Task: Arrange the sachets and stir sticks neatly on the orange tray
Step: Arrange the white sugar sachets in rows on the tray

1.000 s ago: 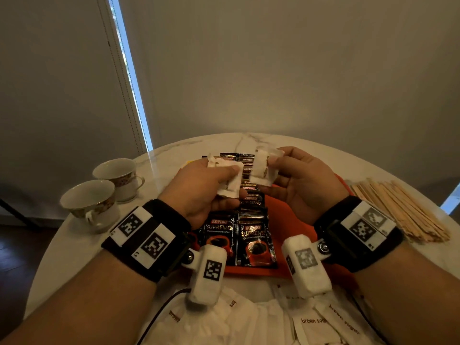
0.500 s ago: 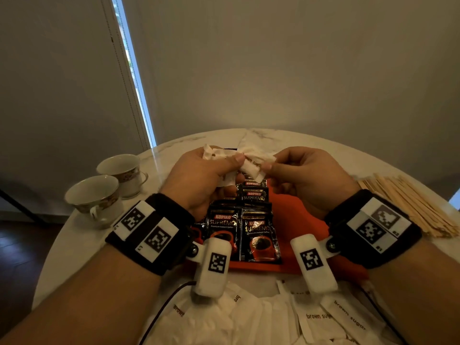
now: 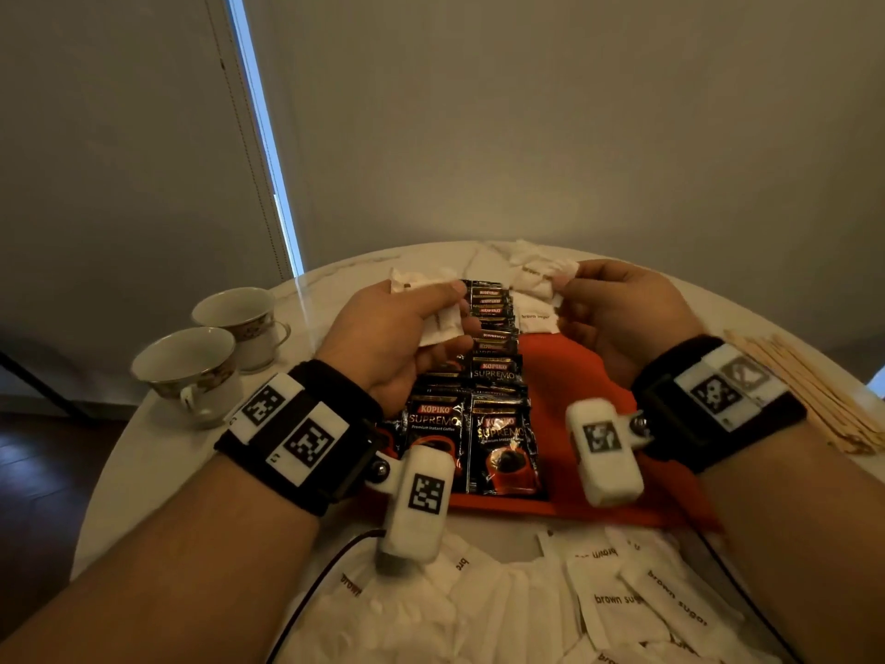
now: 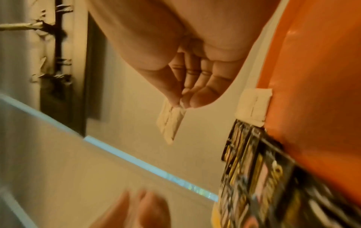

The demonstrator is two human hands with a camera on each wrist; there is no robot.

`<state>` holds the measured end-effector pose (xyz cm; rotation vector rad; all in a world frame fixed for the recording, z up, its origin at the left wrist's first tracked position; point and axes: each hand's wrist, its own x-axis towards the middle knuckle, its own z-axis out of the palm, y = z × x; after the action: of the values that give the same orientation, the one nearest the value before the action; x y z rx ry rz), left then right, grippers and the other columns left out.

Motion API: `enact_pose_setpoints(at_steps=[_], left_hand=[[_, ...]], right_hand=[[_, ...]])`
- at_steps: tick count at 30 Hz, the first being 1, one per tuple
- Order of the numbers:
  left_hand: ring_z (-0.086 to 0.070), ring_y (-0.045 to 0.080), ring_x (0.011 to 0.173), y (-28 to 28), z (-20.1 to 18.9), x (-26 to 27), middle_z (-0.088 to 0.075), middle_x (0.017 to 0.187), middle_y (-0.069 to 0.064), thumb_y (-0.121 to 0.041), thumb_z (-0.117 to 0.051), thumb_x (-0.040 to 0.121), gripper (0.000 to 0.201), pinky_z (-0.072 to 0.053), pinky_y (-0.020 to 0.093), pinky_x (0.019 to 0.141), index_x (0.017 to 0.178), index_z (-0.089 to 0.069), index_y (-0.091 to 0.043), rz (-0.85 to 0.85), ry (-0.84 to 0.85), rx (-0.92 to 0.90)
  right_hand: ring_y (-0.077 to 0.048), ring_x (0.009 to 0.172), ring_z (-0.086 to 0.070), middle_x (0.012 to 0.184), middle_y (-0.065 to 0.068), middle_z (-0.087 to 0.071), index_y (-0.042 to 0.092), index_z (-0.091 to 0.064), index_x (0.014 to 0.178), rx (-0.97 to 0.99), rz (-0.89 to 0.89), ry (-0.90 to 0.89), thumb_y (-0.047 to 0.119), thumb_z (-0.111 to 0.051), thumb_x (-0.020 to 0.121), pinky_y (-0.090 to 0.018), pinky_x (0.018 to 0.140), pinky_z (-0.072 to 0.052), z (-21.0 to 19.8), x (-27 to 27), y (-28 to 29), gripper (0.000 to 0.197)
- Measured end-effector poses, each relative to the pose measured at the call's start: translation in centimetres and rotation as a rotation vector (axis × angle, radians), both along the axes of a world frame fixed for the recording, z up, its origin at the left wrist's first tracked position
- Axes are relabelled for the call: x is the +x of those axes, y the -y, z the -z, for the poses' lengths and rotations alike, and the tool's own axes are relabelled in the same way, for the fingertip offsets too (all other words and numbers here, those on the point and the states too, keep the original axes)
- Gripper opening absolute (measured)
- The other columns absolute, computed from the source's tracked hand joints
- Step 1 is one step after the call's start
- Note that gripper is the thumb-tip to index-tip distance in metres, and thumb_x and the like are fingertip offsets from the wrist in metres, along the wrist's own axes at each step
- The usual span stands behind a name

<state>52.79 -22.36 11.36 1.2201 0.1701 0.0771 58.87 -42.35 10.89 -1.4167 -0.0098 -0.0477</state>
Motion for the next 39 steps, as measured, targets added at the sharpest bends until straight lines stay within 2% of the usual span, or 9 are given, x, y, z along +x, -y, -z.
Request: enact_pose_setpoints(at_steps=[4, 9, 13, 18, 22, 26, 31, 35, 39], left_hand=[[-0.077, 0.024, 0.074, -0.4, -0.4, 0.1, -0.074, 0.088, 0.017, 0.001, -0.061, 0.097, 0.006, -0.064, 0.027, 0.061, 0.103, -0.062, 0.000, -0.039, -0.041, -0.096], [-0.078, 0.030, 0.081, -0.6, -0.6, 0.1, -0.066, 0.106, 0.023, 0.010, -0.051, 0.093, 0.018, -0.066, 0.032, 0.069, 0.106, -0.054, -0.002, -0.040, -0.035, -0.152], [-0.079, 0.030, 0.086, -0.7, -0.4, 0.4, -0.067, 0.111, 0.025, 0.012, -0.049, 0.093, 0.020, -0.065, 0.029, 0.066, 0.108, -0.055, 0.000, -0.042, -0.042, -0.138], [-0.078, 0.030, 0.085, -0.6, -0.5, 0.3, -0.066, 0.111, 0.025, 0.013, -0.048, 0.092, 0.018, -0.065, 0.029, 0.067, 0.102, -0.054, -0.001, -0.026, -0.051, -0.141], [-0.078, 0.034, 0.089, -0.6, -0.6, 0.2, -0.059, 0.119, 0.026, 0.014, -0.043, 0.092, 0.024, -0.066, 0.032, 0.069, 0.103, -0.049, -0.007, -0.009, -0.056, -0.182], [-0.078, 0.037, 0.091, -0.5, -0.3, 0.6, -0.054, 0.125, 0.027, 0.015, -0.043, 0.094, 0.027, -0.066, 0.033, 0.069, 0.110, -0.047, -0.006, -0.012, -0.047, -0.188], [-0.077, 0.037, 0.097, -0.3, 0.1, 0.6, -0.058, 0.123, 0.027, 0.013, -0.047, 0.098, 0.021, -0.066, 0.034, 0.067, 0.104, -0.049, -0.006, 0.014, -0.085, -0.156], [-0.077, 0.036, 0.098, -0.5, 0.2, 0.7, -0.064, 0.124, 0.028, 0.009, -0.052, 0.099, 0.023, -0.065, 0.031, 0.062, 0.120, -0.054, -0.002, 0.047, -0.110, -0.137], [-0.079, 0.026, 0.082, -0.5, 0.1, 0.2, -0.077, 0.101, 0.015, 0.004, -0.066, 0.094, 0.024, -0.065, 0.032, 0.060, 0.115, -0.064, -0.008, 0.094, -0.096, -0.055]], right_hand=[[-0.012, 0.046, -0.055, 0.071, -0.008, -0.061, 0.009, -0.062, 0.085, -0.239, 0.061, -0.247, -0.001, -0.066, 0.094, -0.028, 0.051, -0.049, 1.3, 4.0, 1.6, 0.014], [-0.026, 0.080, -0.062, 0.092, -0.017, -0.070, 0.004, -0.069, 0.090, -0.535, 0.057, -0.361, 0.003, -0.070, 0.091, -0.037, 0.080, -0.049, 2.6, 6.5, 2.0, 0.002], [-0.025, 0.080, -0.062, 0.082, -0.014, -0.068, -0.001, -0.073, 0.101, -0.600, 0.053, -0.388, 0.004, -0.072, 0.090, -0.037, 0.082, -0.049, 2.7, 7.2, 1.4, 0.012], [-0.026, 0.085, -0.065, 0.092, -0.018, -0.073, 0.002, -0.071, 0.092, -0.578, 0.057, -0.411, 0.004, -0.071, 0.091, -0.044, 0.100, -0.053, 2.3, 7.1, 1.3, 0.003], [-0.022, 0.082, -0.069, 0.095, -0.011, -0.071, 0.002, -0.069, 0.117, -0.442, 0.099, -0.361, 0.010, -0.070, 0.089, -0.040, 0.088, -0.061, 2.7, 7.2, 2.0, 0.029], [-0.016, 0.069, -0.060, 0.086, -0.010, -0.069, 0.001, -0.067, 0.103, -0.410, -0.017, -0.407, 0.005, -0.062, 0.097, -0.033, 0.076, -0.054, 2.1, 5.6, 0.8, 0.008], [-0.018, 0.074, -0.058, 0.101, -0.013, -0.068, 0.002, -0.068, 0.110, -0.453, -0.088, -0.429, 0.001, -0.056, 0.099, -0.031, 0.074, -0.053, 2.2, 5.4, -0.3, 0.016], [-0.019, 0.079, -0.061, 0.102, -0.012, -0.069, 0.001, -0.069, 0.114, -0.410, -0.113, -0.401, -0.004, -0.052, 0.098, -0.031, 0.076, -0.053, 2.0, 5.1, -0.5, 0.024], [-0.013, 0.069, -0.059, 0.100, -0.008, -0.071, 0.006, -0.073, 0.109, -0.298, -0.119, -0.193, 0.006, -0.062, 0.096, -0.027, 0.061, -0.048, 0.5, 2.7, -0.2, 0.016]])
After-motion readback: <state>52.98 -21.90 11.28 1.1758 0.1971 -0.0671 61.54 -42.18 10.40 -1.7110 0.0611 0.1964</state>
